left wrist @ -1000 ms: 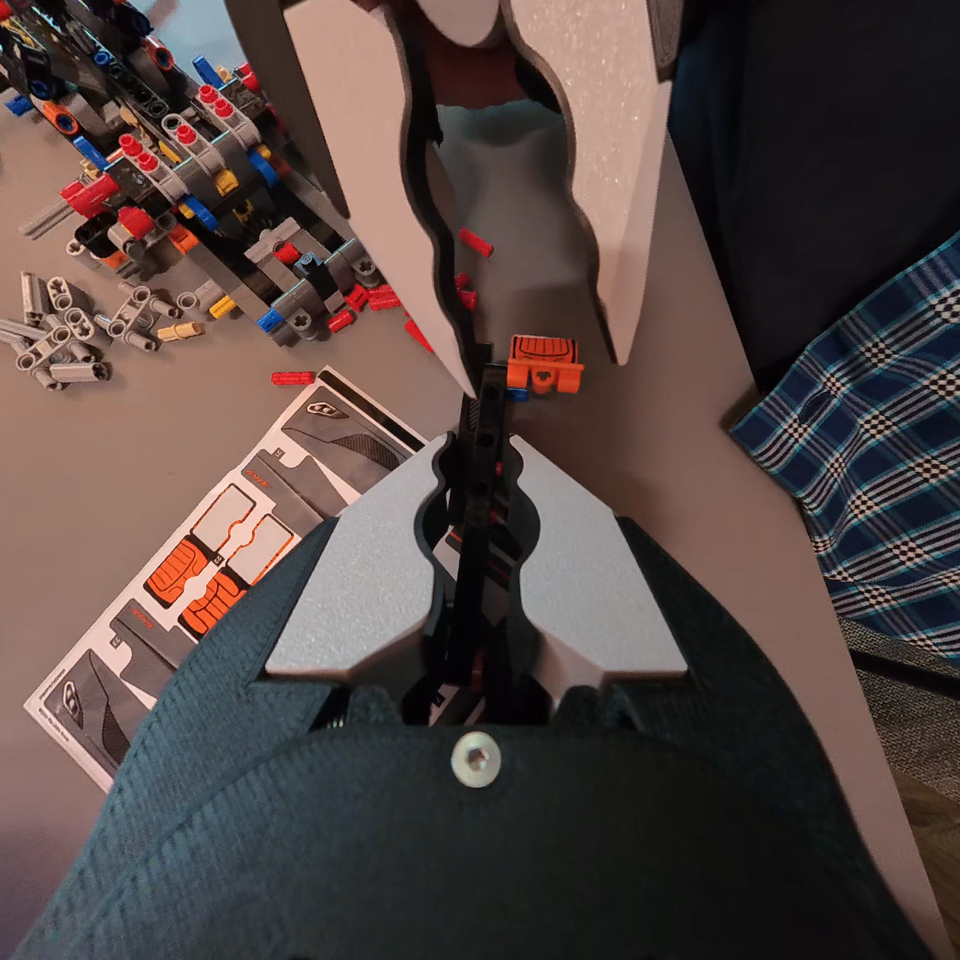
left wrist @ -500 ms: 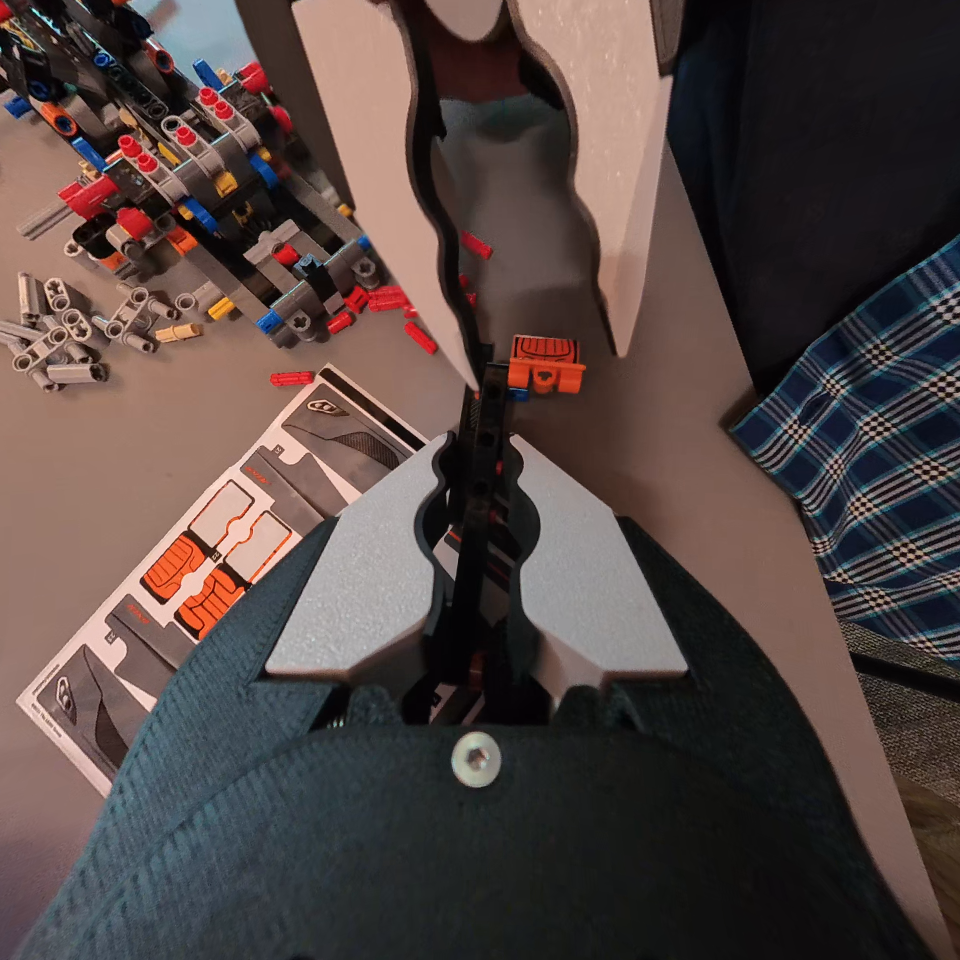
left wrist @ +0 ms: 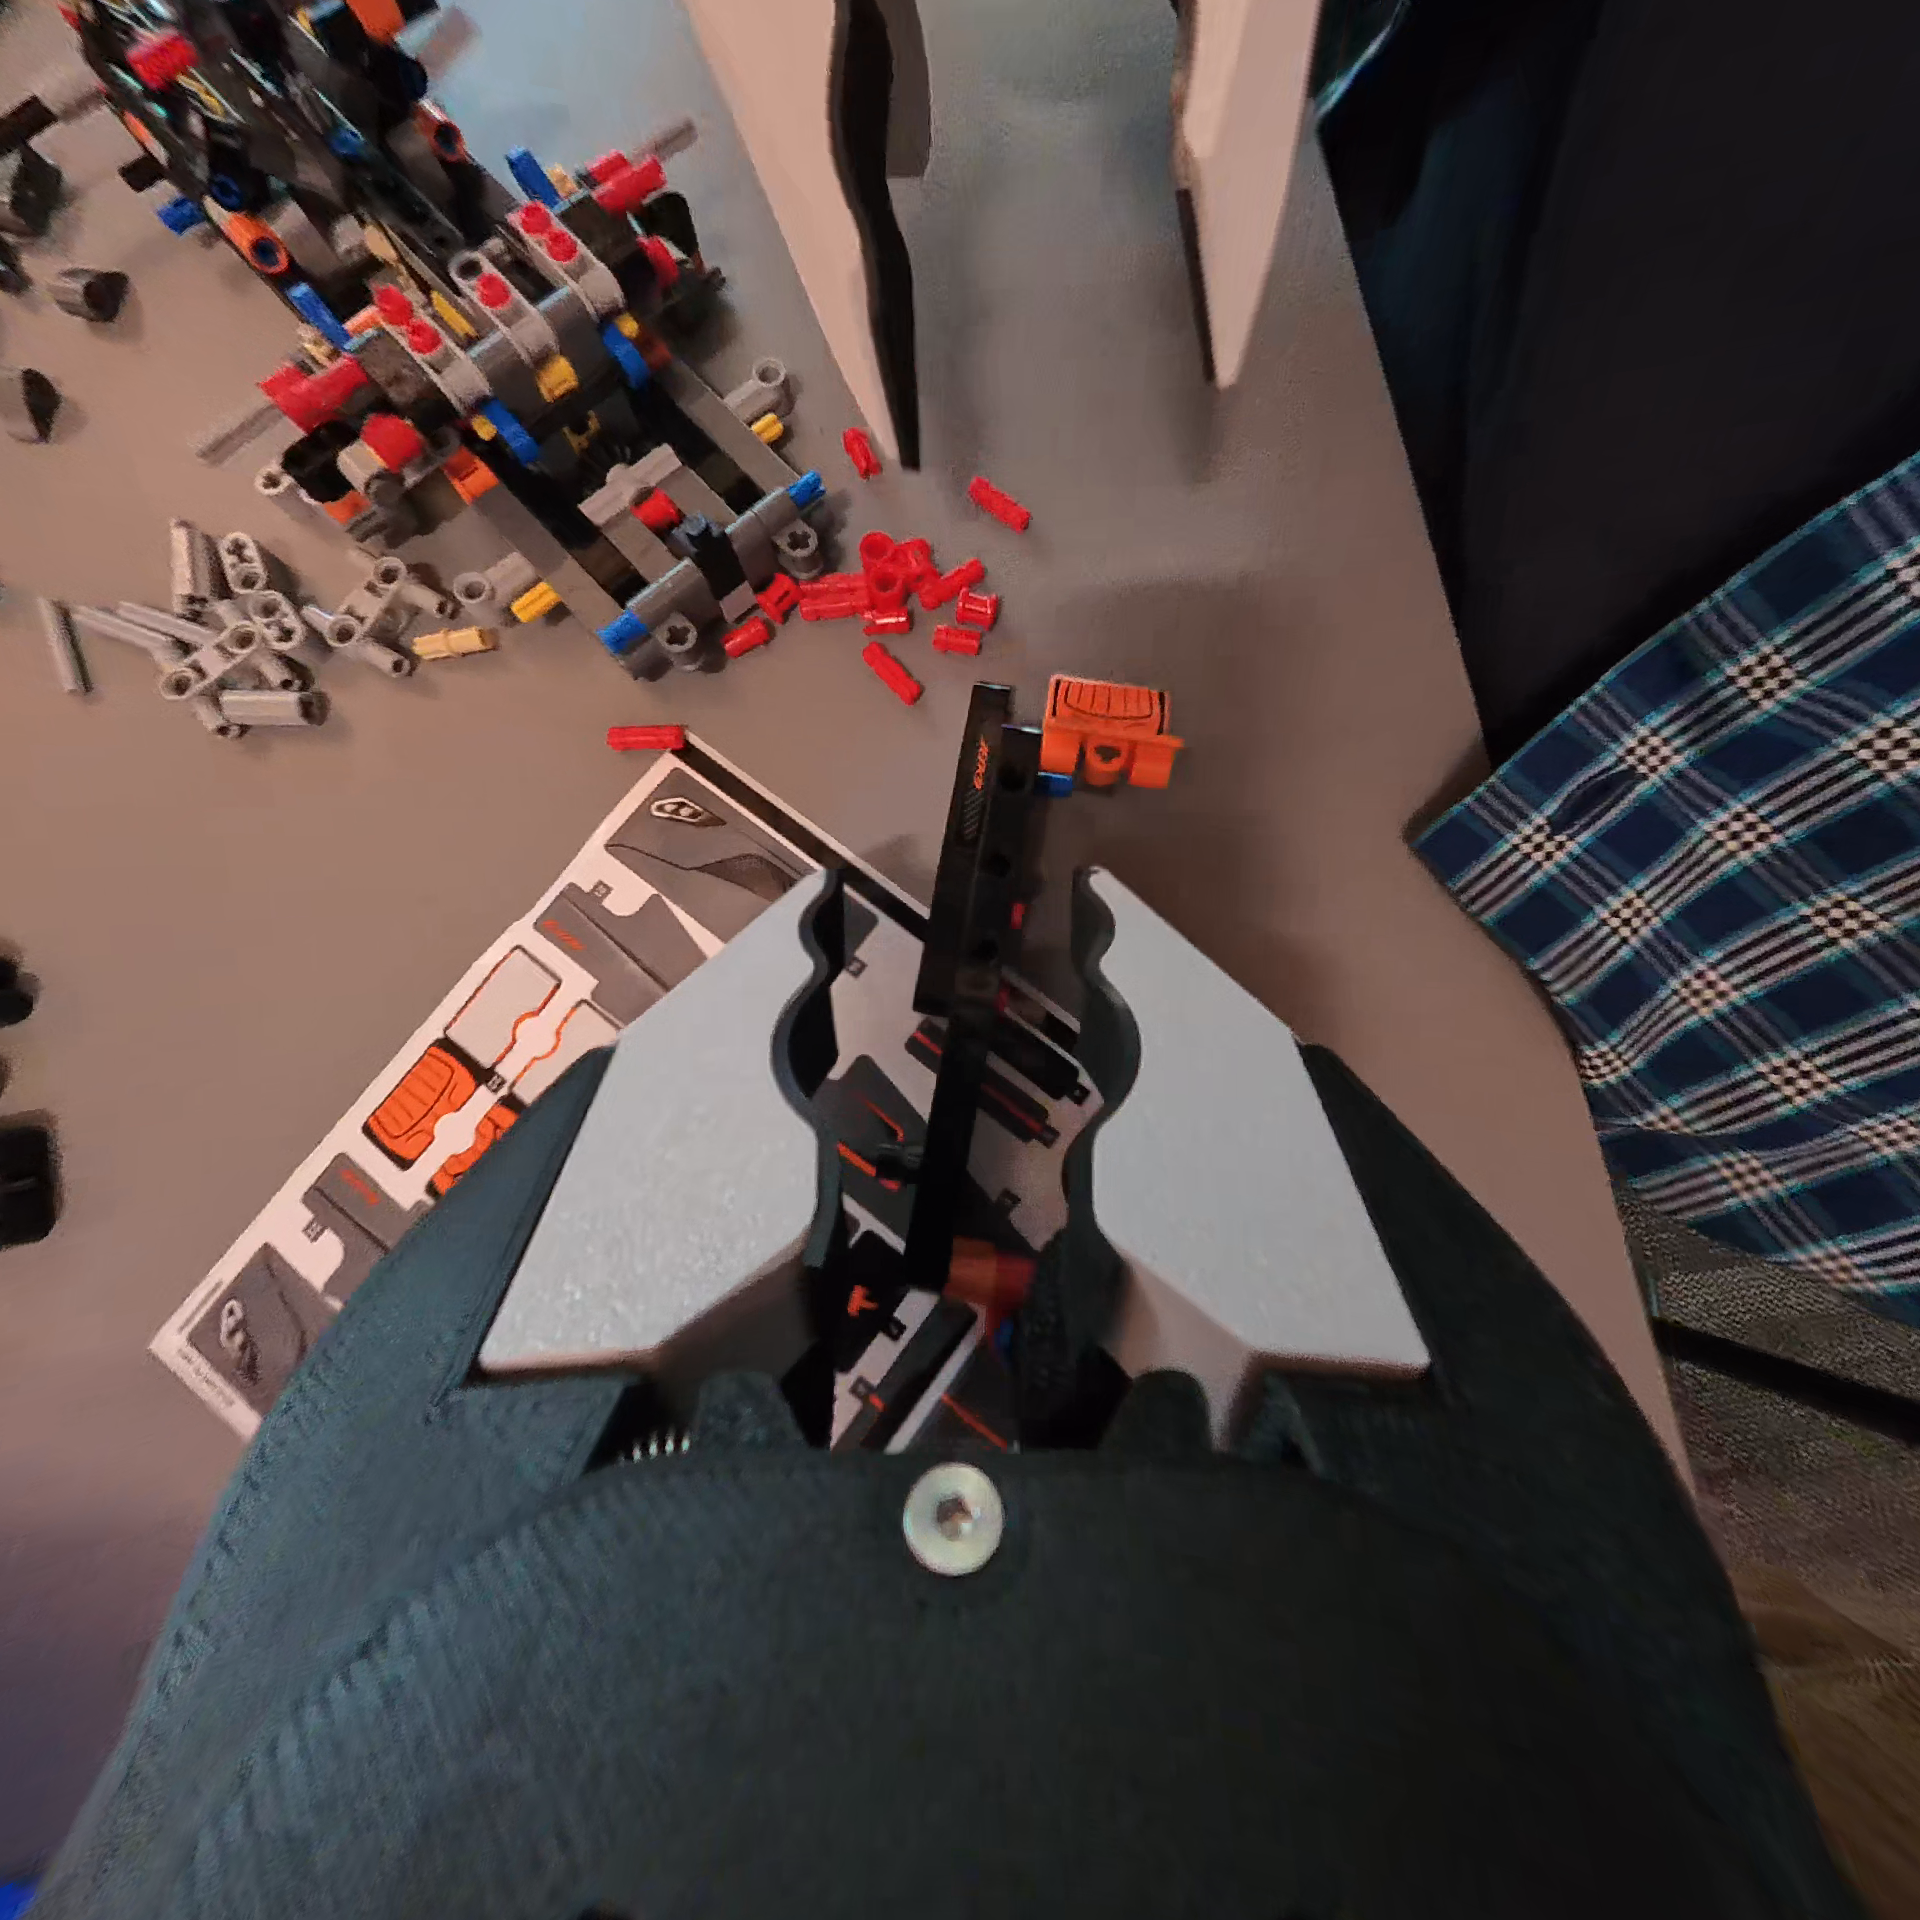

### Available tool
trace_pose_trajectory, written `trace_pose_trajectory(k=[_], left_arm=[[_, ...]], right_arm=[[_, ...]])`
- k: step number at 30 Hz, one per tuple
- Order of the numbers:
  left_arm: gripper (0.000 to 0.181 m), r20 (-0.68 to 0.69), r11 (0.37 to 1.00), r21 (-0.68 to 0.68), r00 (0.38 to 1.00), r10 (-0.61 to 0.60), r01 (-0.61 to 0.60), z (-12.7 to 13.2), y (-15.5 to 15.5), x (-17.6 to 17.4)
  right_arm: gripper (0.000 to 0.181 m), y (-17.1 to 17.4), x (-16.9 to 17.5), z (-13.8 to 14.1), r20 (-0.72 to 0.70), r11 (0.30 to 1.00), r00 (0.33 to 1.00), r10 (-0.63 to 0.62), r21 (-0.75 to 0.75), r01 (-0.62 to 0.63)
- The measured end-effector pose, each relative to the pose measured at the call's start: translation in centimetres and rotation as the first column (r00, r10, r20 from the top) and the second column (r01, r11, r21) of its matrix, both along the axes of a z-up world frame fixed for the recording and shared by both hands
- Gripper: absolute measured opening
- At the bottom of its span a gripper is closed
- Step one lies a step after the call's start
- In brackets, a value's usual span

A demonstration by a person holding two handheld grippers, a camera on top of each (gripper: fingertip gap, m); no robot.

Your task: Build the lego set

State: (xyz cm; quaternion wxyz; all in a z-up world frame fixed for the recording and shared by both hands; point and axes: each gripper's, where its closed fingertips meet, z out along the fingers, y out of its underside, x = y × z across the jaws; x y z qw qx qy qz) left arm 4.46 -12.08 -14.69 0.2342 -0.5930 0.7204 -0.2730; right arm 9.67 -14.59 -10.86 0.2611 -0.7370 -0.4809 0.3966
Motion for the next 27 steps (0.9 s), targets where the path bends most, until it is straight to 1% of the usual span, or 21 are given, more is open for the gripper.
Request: trace_pose_trajectory(k=[5, 8, 11, 13, 16, 18, 20, 22, 27], left_arm=[[0.042, 0.022, 0.997, 0.035, 0.997, 0.074, -0.075, 2.4, 0.9, -0.8], [0.040, 0.002, 0.992, 0.051, 0.993, 0.118, -0.117, 3.1, 0.9, -1.4], [0.039, -0.015, 0.986, 0.055, 0.988, 0.156, -0.155, 3.4, 0.6, -1.7], [0.036, -0.038, 0.985, 0.058, 0.986, 0.162, -0.160, 3.2, 0.1, -1.5], [0.032, -0.111, 0.982, 0.097, 0.979, 0.170, -0.160, 1.5, -0.2, -1.3], [0.025, -0.156, 0.979, 0.113, 0.970, 0.187, -0.170, 0.1, 0.0, -1.2], [0.016, -0.165, 0.976, 0.101, 0.965, 0.206, -0.191, -0.9, 0.2, -1.0], [0.010, -0.116, 0.978, 0.057, 0.971, 0.208, -0.203, -0.7, 0.0, -0.4], [0.009, -0.096, 0.971, 0.081, 0.968, 0.233, -0.225, -0.2, 0.3, -0.3]], right_arm=[[0.044, -0.9, 1.5, 0.0, 0.004, 1.000, 1.000, -0.007, 0.021, 0.007], [0.044, -1.4, 1.9, -0.1, 0.005, 0.999, 1.000, 0.001, 0.039, -0.001], [0.043, -1.7, 2.4, 0.5, -0.024, 0.999, 1.000, 0.005, 0.046, -0.004], [0.042, -1.9, 2.8, 0.7, -0.037, 0.999, 0.999, 0.010, 0.051, -0.009], [0.042, -2.5, 3.2, 0.6, -0.046, 0.998, 0.999, 0.025, 0.052, -0.023], [0.040, -2.8, 3.4, 0.6, -0.054, 0.998, 0.998, 0.033, 0.059, -0.030], [0.040, -3.1, 3.5, 0.6, -0.062, 0.997, 0.997, 0.039, 0.061, -0.035], [0.038, -3.2, 3.8, 0.9, -0.075, 0.996, 0.996, 0.045, 0.077, -0.039], [0.037, -2.8, 4.3, 1.7, -0.099, 0.993, 0.994, 0.042, 0.111, -0.031]])
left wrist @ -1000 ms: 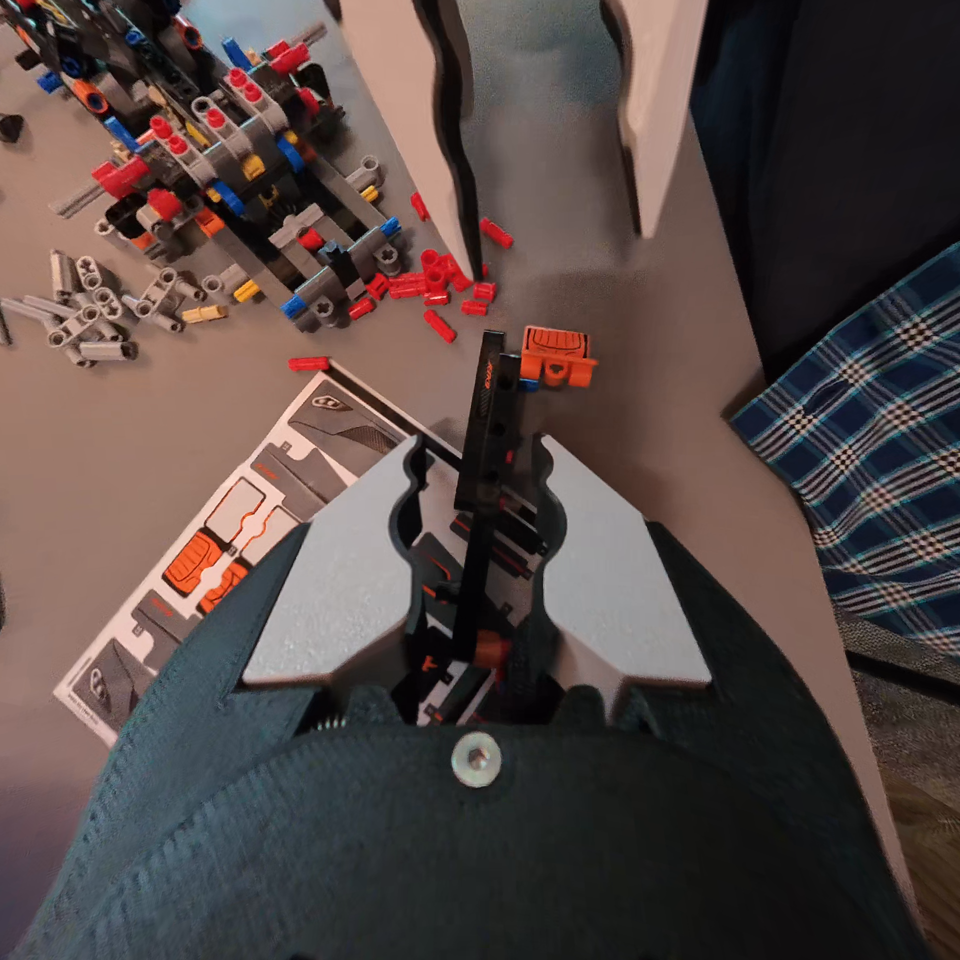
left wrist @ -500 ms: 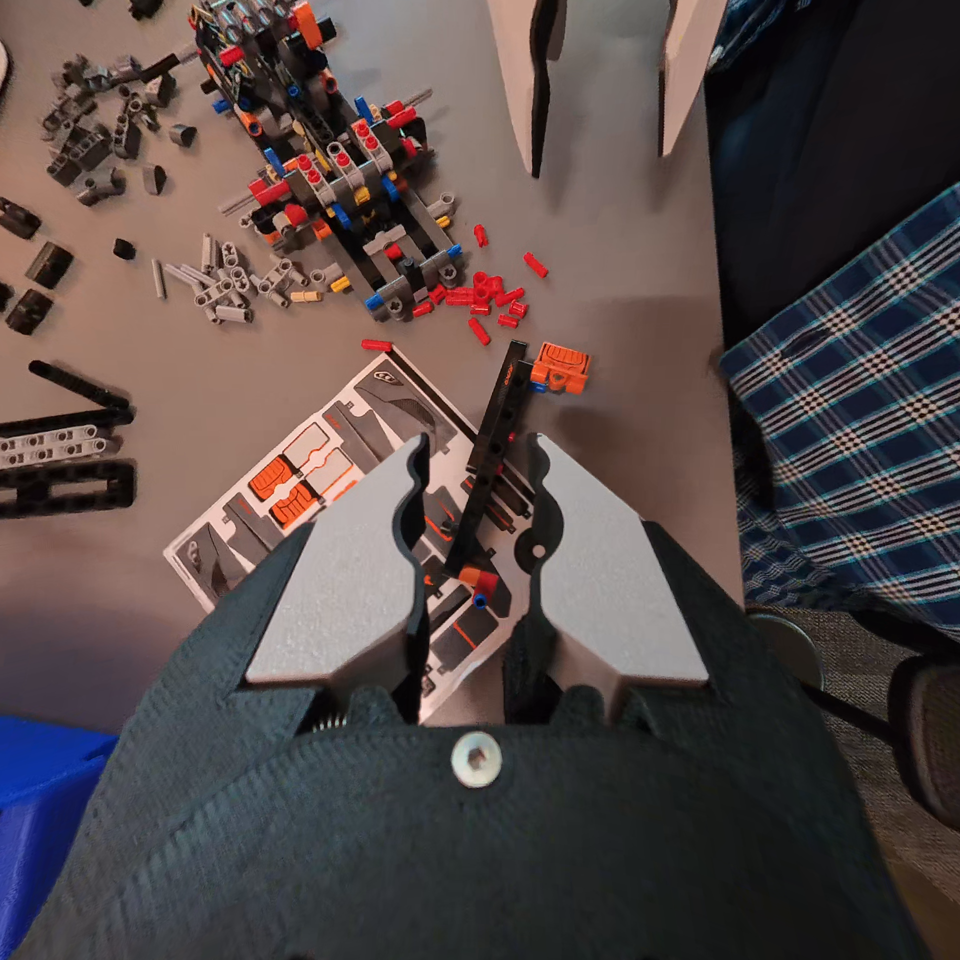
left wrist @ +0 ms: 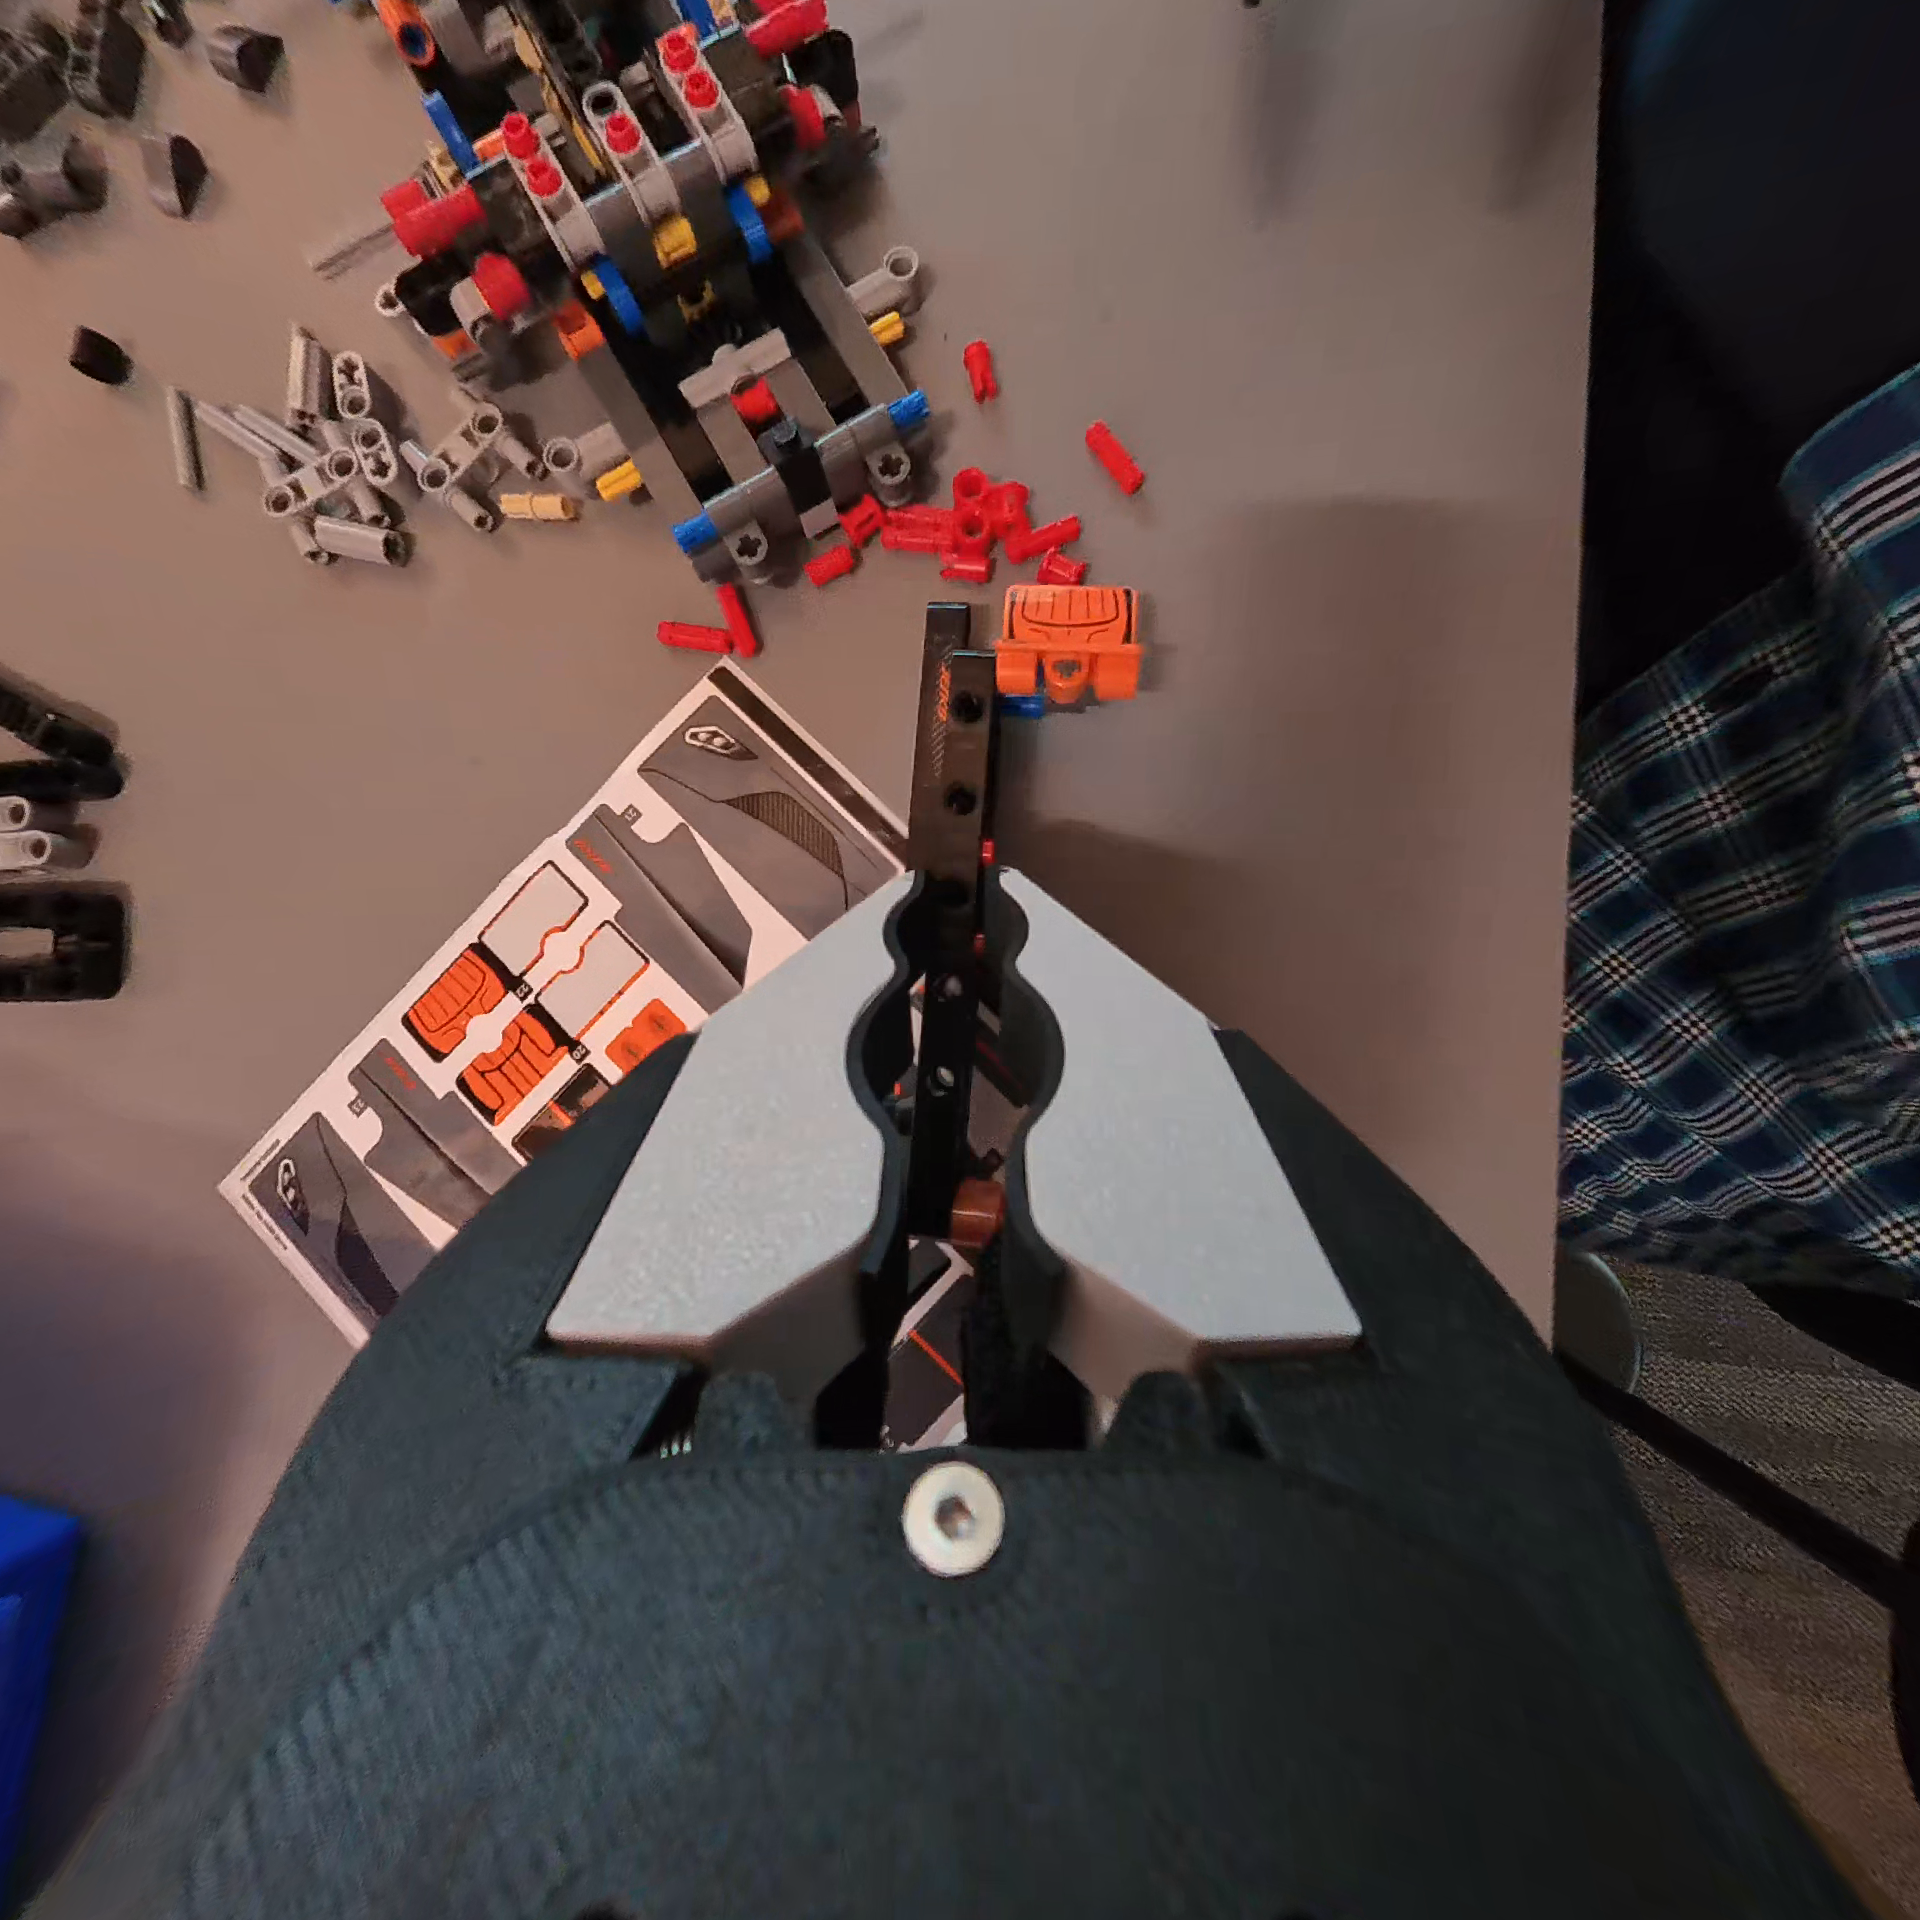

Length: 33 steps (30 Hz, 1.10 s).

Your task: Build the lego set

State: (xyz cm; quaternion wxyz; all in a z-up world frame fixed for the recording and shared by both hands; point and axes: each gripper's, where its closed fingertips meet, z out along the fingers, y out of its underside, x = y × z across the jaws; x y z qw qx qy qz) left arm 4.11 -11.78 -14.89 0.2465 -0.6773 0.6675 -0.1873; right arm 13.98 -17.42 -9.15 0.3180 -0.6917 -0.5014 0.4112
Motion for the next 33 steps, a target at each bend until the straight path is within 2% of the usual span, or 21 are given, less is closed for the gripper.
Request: trace_pose_trajectory(k=[8, 13, 18, 22, 26, 29, 33], left_arm=[[0.009, 0.035, 0.999, 0.034, 0.999, -0.021, 0.020, 2.3, -0.3, 1.0], [0.009, 0.042, 0.993, 0.064, 0.994, -0.097, 0.094, 3.7, -0.8, 2.8], [0.009, 0.051, 0.980, 0.093, 0.983, -0.178, 0.173, 5.1, -1.3, 4.9], [0.009, 0.078, 0.972, 0.095, 0.972, -0.222, 0.215, 6.0, -1.8, 6.5], [0.009, 0.062, 0.968, 0.100, 0.970, -0.237, 0.230, 6.0, -1.6, 7.3], [0.009, 0.065, 0.965, 0.106, 0.967, -0.247, 0.239, 6.3, -1.5, 7.9], [0.009, 0.062, 0.965, 0.116, 0.967, -0.245, 0.237, 6.7, -0.7, 8.3]], right_arm=[[0.046, 1.5, -1.5, 2.0, -0.014, 0.997, 1.000, 0.006, 0.077, -0.005], [0.054, 2.8, -2.3, 2.5, -0.036, 0.996, 0.999, -0.017, 0.089, 0.021], [0.057, 2.6, -3.5, 2.0, 0.003, 0.996, 1.000, 0.029, 0.082, -0.029], [0.047, 2.3, -3.6, 1.5, 0.019, 0.996, 0.998, 0.056, 0.068, -0.057], [0.023, 2.9, -2.9, 1.3, 0.024, 0.997, 0.999, 0.024, 0.078, -0.026], [0.021, 3.2, -2.3, 1.7, 0.002, 0.996, 1.000, 0.009, 0.084, -0.009], [0.050, 3.4, -1.6, 2.4, -0.043, 0.999, 0.999, 0.001, 0.048, 0.001]])
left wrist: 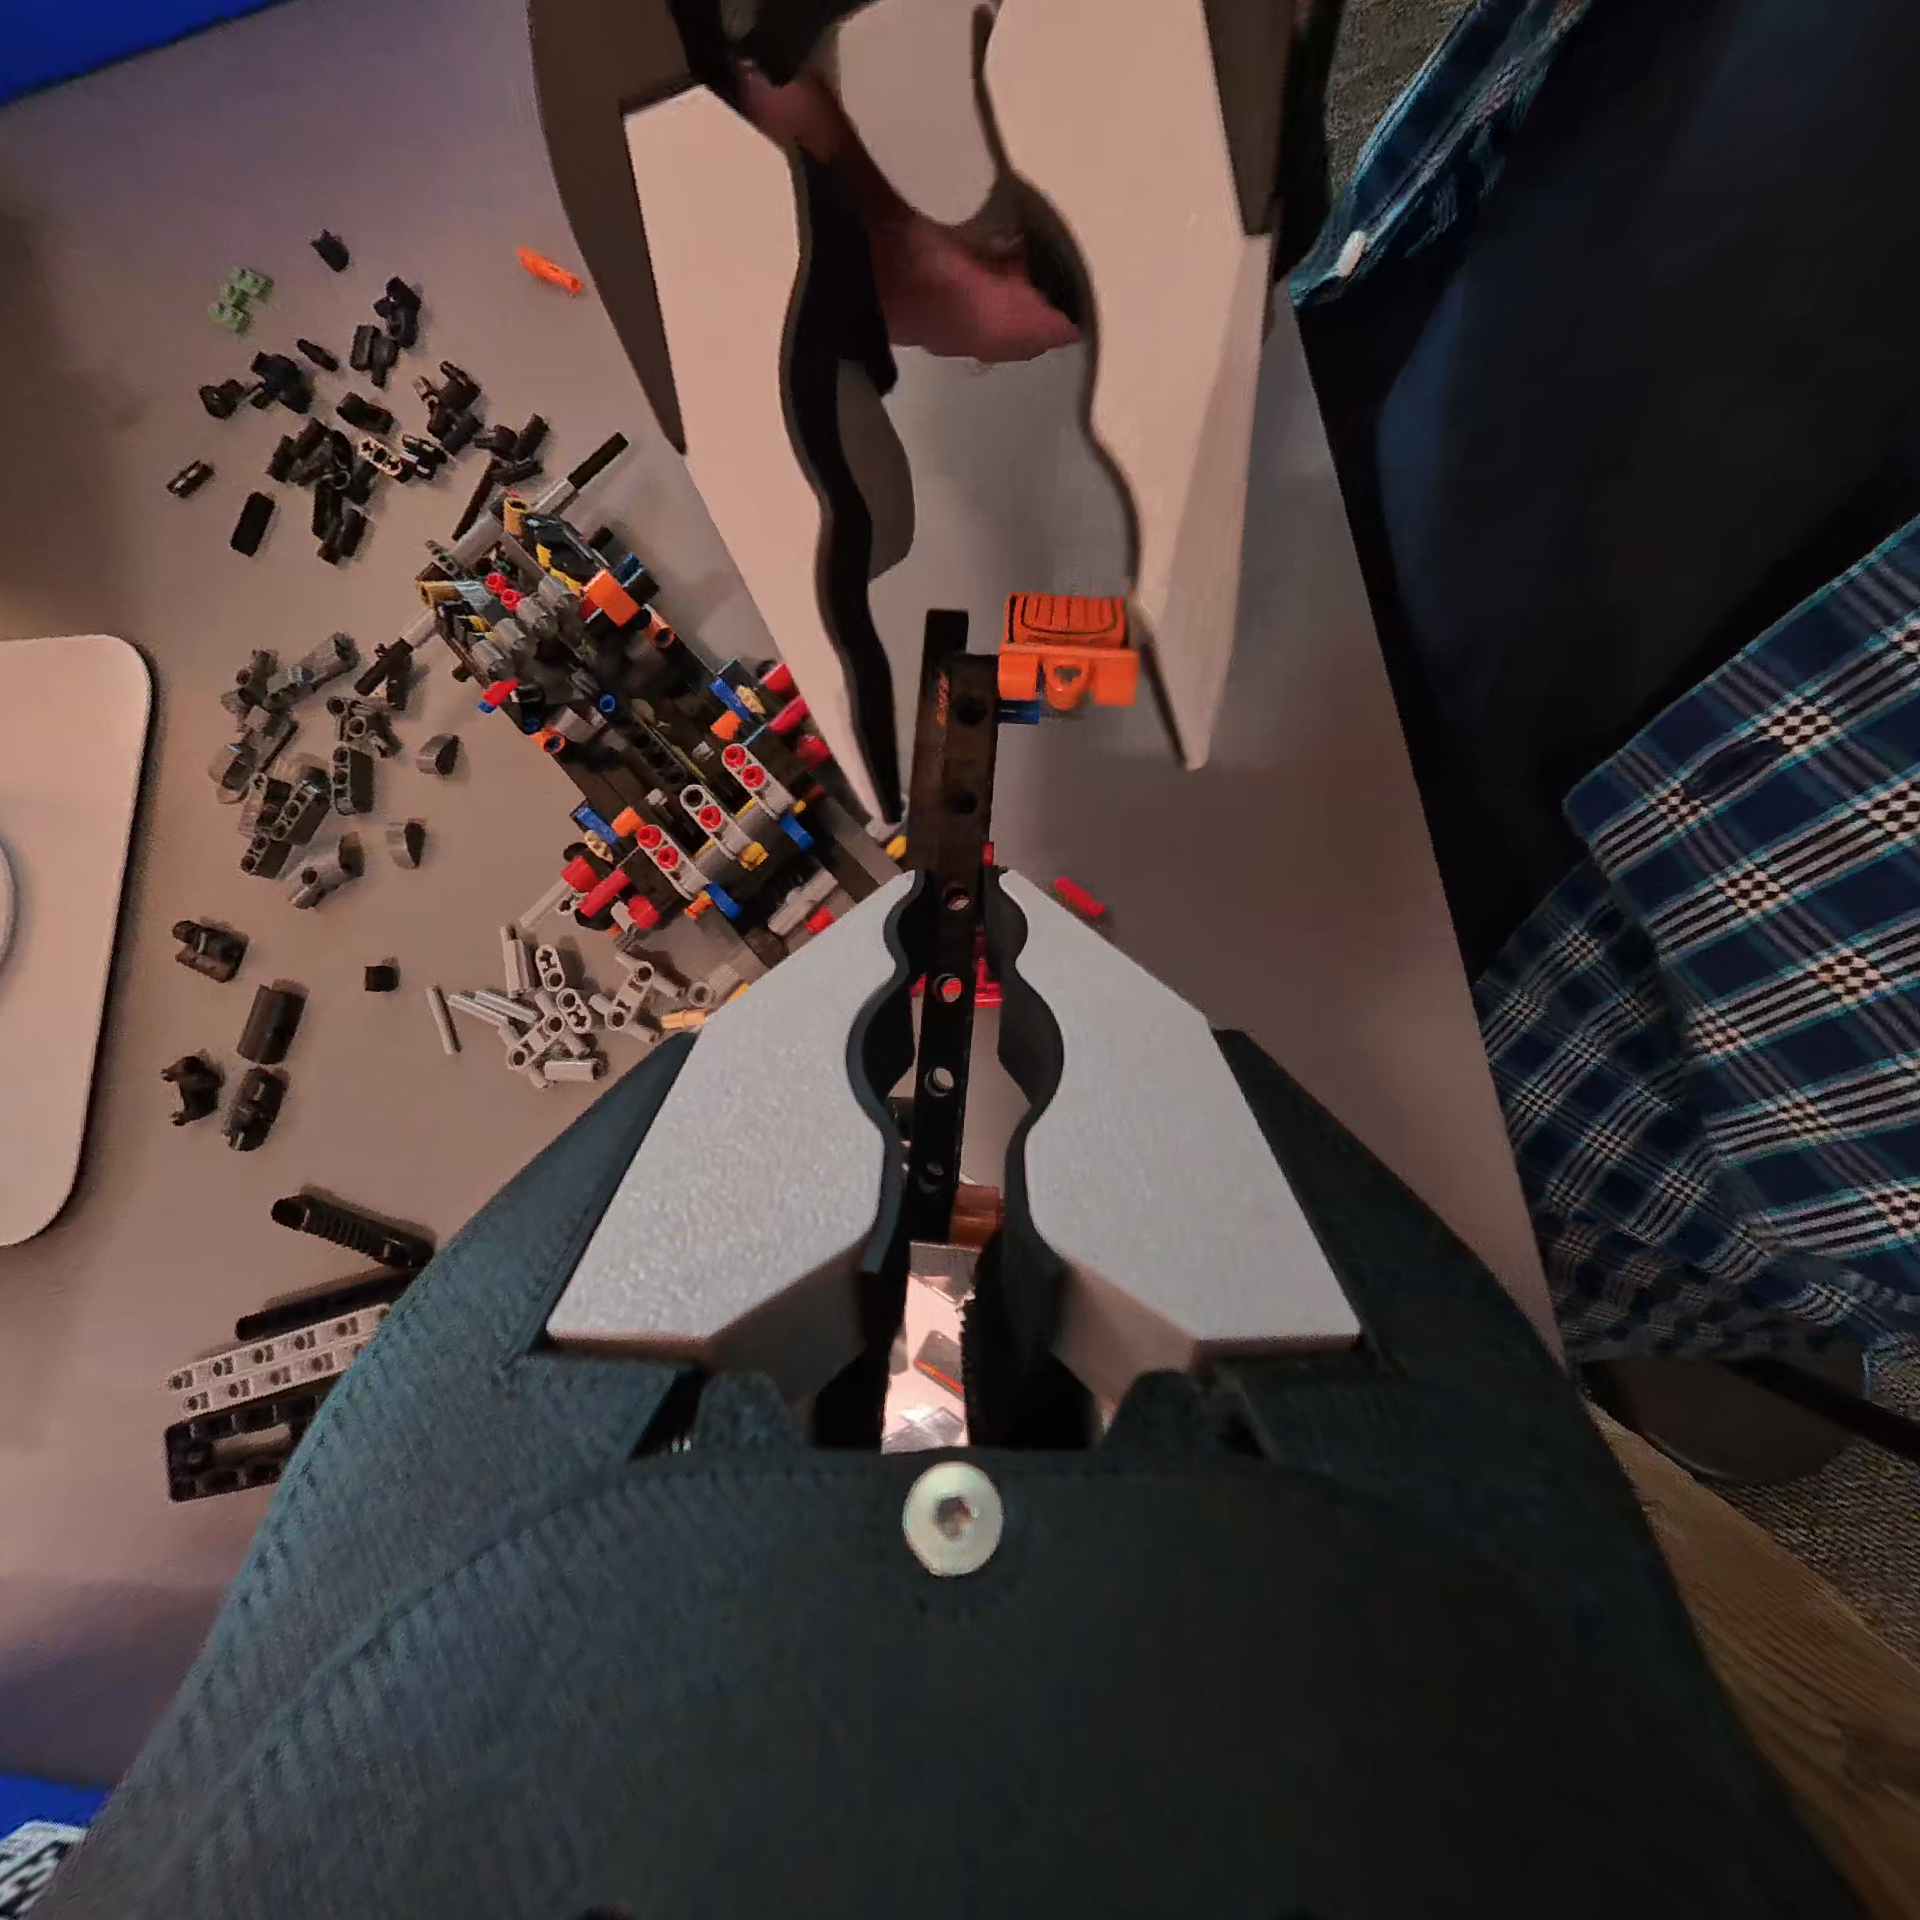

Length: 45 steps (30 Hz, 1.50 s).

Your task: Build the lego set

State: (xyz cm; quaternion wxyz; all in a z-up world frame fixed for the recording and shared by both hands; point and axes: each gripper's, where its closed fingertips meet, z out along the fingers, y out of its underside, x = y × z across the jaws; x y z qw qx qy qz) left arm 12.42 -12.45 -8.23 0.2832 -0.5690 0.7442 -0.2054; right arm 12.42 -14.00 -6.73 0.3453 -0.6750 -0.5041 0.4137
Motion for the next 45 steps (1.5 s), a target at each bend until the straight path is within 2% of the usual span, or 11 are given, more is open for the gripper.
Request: trace_pose_trajectory(k=[1, 8, 23, 26, 30, 38, 45], left_arm=[[0.009, 0.009, 1.000, -0.005, 1.000, -0.001, 0.001, 0.2, 0.2, 0.1], [0.009, 0.087, 0.999, -0.037, 0.996, -0.005, 0.009, 2.1, 0.7, 0.4], [0.009, 0.164, 0.996, -0.086, 0.986, -0.020, 0.035, 2.9, 0.6, 2.0], [0.009, 0.185, 0.993, -0.108, 0.983, -0.018, 0.038, 3.1, 0.6, 1.9], [0.009, 0.226, 0.987, -0.151, 0.974, -0.018, 0.053, 3.8, 0.4, 1.8], [0.009, 0.235, 0.974, -0.214, 0.972, -0.017, 0.069, 3.4, 0.2, 1.6], [0.009, 0.233, 0.970, -0.233, 0.972, -0.011, 0.067, 3.0, 0.1, 2.2]], right_arm=[[0.055, 0.1, 0.3, 0.2, -0.008, 1.000, 1.000, 0.000, -0.004, 0.000], [0.058, 0.5, 2.6, 1.3, -0.058, 1.000, 0.998, -0.020, 0.012, 0.020], [0.047, 0.3, 3.1, 1.1, -0.018, 0.990, 1.000, -0.011, 0.140, 0.013], [0.057, -0.3, 3.3, 1.0, -0.010, 0.989, 0.999, 0.031, 0.143, -0.029], [0.058, -0.6, 4.3, 1.6, -0.046, 0.990, 0.997, 0.065, 0.128, -0.059], [0.027, 1.1, 5.1, 2.4, -0.082, 0.986, 0.996, -0.023, 0.162, 0.036], [0.012, 1.2, 4.7, 2.1, -0.100, 0.983, 0.994, -0.052, 0.168, 0.068]])
